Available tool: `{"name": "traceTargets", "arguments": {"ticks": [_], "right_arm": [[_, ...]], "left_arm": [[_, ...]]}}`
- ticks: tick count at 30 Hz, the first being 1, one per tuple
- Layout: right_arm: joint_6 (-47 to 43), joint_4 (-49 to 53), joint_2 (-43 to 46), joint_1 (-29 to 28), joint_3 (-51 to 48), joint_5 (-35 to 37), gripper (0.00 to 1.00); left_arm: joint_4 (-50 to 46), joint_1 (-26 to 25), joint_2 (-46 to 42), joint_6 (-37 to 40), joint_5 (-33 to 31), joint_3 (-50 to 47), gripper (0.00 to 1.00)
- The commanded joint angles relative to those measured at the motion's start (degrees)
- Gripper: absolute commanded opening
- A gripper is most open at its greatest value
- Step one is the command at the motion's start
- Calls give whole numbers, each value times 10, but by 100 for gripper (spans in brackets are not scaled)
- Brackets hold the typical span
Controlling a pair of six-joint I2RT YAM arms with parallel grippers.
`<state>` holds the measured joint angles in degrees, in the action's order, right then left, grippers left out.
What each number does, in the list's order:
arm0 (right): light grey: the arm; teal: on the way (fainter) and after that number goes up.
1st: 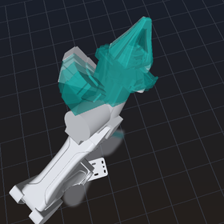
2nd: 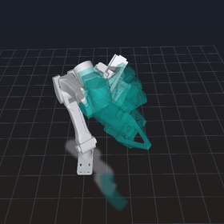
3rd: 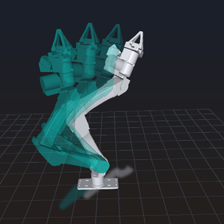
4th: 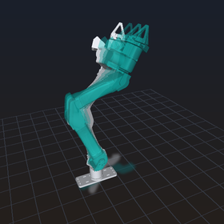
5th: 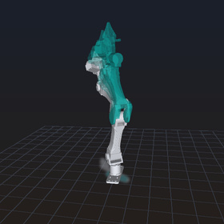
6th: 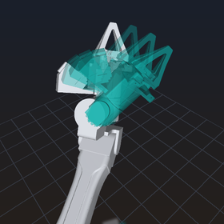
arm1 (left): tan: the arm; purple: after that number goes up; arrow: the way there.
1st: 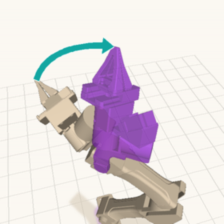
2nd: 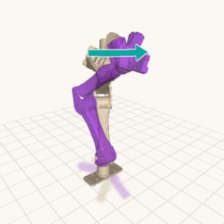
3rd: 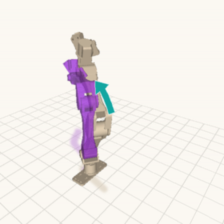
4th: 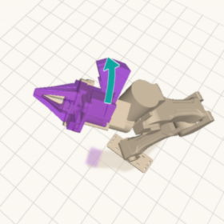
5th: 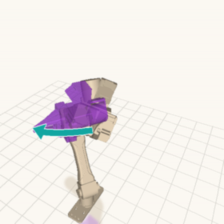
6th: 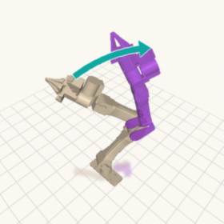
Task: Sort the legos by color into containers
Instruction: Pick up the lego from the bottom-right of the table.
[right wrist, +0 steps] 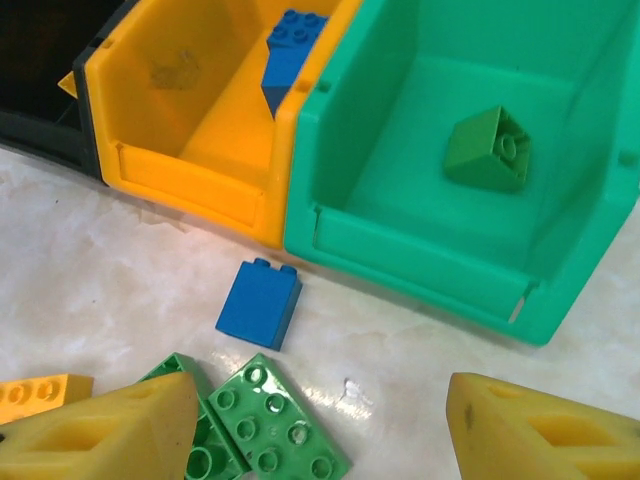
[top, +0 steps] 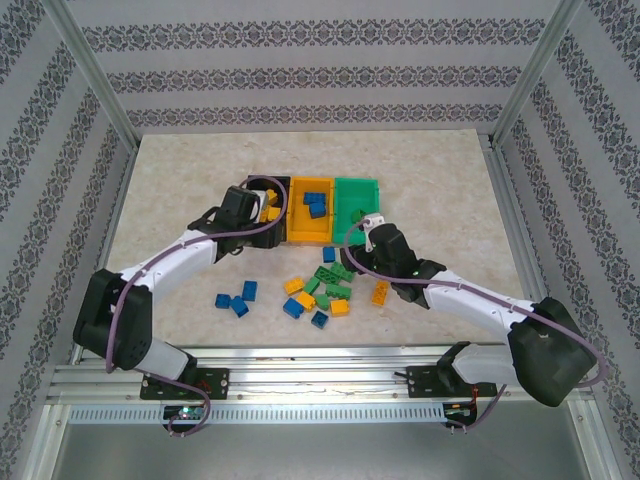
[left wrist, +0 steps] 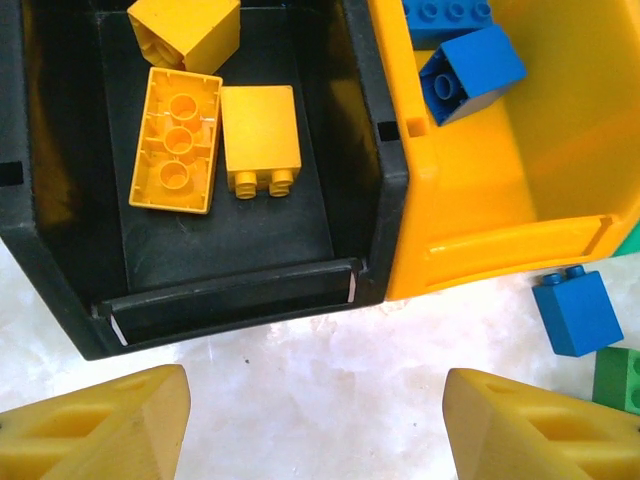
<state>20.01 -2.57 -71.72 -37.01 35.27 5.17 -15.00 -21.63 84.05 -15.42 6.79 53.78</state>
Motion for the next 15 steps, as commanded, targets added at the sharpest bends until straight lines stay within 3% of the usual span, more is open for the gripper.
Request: {"name": "traceTargets", "arguments": {"ticks": [1, 11, 15], "right_arm": [[75, 57, 14, -6, -9, -7, 67], [152, 305, 142, -6, -23, 69, 67], [197, 299, 142, -7, -46, 39, 66]], "left_arm": [[55, 6, -20, -4, 17, -26, 67], [141, 6, -45, 6, 21, -103, 69], [162, 7, -54, 6, 21, -125, 72]]}}
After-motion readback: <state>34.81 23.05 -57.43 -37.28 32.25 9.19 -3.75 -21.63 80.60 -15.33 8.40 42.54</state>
